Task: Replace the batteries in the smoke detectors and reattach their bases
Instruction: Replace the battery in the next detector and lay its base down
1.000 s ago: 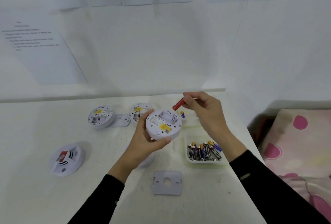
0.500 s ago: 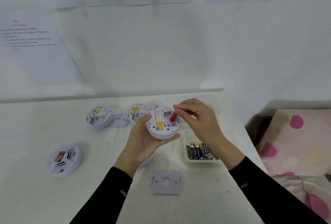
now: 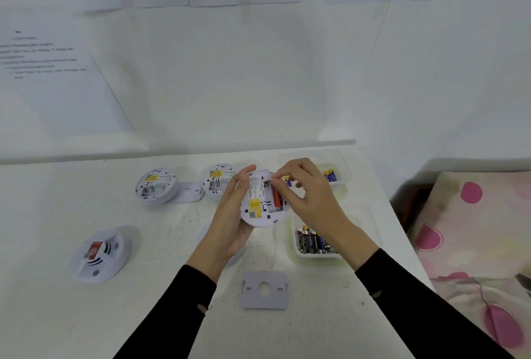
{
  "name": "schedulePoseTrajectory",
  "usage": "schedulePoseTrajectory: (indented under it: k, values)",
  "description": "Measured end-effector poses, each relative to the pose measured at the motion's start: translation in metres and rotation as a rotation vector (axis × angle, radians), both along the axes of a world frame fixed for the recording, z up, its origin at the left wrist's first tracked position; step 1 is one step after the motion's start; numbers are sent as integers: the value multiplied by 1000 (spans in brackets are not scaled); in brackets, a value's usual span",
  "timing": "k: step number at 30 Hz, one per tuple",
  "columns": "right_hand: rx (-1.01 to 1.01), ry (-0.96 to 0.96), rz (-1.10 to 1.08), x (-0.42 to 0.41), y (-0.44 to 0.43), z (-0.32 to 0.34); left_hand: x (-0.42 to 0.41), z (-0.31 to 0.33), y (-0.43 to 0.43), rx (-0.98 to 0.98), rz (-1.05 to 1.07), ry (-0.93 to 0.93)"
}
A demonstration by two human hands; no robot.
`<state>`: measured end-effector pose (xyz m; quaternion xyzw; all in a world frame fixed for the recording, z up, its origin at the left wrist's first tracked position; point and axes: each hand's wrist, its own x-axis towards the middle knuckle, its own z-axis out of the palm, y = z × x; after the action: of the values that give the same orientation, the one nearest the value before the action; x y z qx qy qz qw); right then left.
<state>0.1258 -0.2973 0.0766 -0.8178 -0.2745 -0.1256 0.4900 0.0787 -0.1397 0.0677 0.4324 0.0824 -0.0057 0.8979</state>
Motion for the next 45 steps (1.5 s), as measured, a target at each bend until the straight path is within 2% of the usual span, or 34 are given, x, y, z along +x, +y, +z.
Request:
schedulePoseTrajectory:
  k: [5, 10, 13, 15, 17, 18, 19, 20, 22, 24, 26, 31, 34, 36, 39, 41, 43, 45]
  values:
    - [-88, 24, -1, -16, 1, -16, 1, -1, -5, 20, 44, 7]
    - [-408, -269, -265, -19, 1, -37, -1, -3, -3, -13, 57, 51]
    - [-466, -326, -305, -22, -1, -37, -2, -4, -2, -40, 59, 77]
    - [-412, -197, -169, -14, -2, -27, -2, -4, -2, -61, 62, 75]
    - [-161, 58, -56, 8, -7, -17, 0, 0, 0, -19, 65, 68]
    - [-60, 140, -101, 24, -11, -16, 2, 3, 1, 8, 63, 66]
    - [-86, 181, -201, 43, -17, -16, 3, 4, 2, 22, 58, 63]
    - [-252, 198, -301, 64, -25, -18, 4, 6, 3, 27, 52, 58]
    - [-719, 310, -403, 94, -36, -22, 4, 9, 3, 34, 41, 51]
    - [-975, 426, -394, 111, -39, -26, 4, 10, 1, 38, 38, 57]
    - [-1050, 449, -382, 120, -37, -28, 4, 10, 0, 37, 39, 71]
    - [-1106, 343, -390, 125, -30, -35, 5, 9, 3, 17, 43, 83]
    - [-893, 372, -346, 118, -31, -32, 5, 9, 5, 7, 43, 79]
    - [-555, 388, -340, 105, -32, -23, 5, 8, 7, 15, 43, 81]
    - [91, 326, -296, 66, -22, 0, 6, 8, 9, 24, 56, 90]
    - [345, 249, -226, 32, -14, 14, 7, 7, 10, 28, 59, 92]
    - [457, 205, -148, -1, -5, 22, 9, 6, 9, 27, 69, 96]
    - [409, 82, -129, -22, 2, 17, 10, 5, 7, 19, 67, 81]
